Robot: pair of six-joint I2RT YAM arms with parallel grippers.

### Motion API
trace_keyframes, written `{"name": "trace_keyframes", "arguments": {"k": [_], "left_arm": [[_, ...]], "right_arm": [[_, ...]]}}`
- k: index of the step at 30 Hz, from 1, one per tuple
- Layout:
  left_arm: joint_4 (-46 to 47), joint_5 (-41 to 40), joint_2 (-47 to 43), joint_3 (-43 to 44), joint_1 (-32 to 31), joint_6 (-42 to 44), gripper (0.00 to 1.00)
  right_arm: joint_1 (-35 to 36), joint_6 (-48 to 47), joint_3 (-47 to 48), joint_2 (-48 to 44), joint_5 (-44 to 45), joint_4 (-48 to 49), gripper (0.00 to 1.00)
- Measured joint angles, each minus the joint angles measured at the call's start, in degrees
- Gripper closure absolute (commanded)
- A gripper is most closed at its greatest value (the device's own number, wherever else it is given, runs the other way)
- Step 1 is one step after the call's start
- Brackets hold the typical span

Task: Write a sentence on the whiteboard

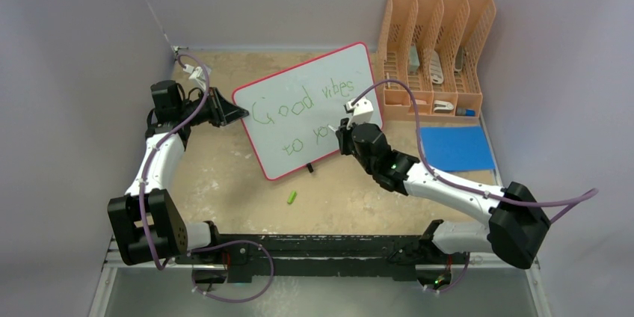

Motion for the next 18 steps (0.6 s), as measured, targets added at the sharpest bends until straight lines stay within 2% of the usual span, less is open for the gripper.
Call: {"name": "trace_keyframes", "arguments": {"k": [18], "left_arm": [[0.0, 0.0, 0.0, 0.0, 0.0, 0.0, 1.00]], "right_arm": [[0.0, 1.1, -1.2, -0.7, -1.1, -1.5, 1.00]]}}
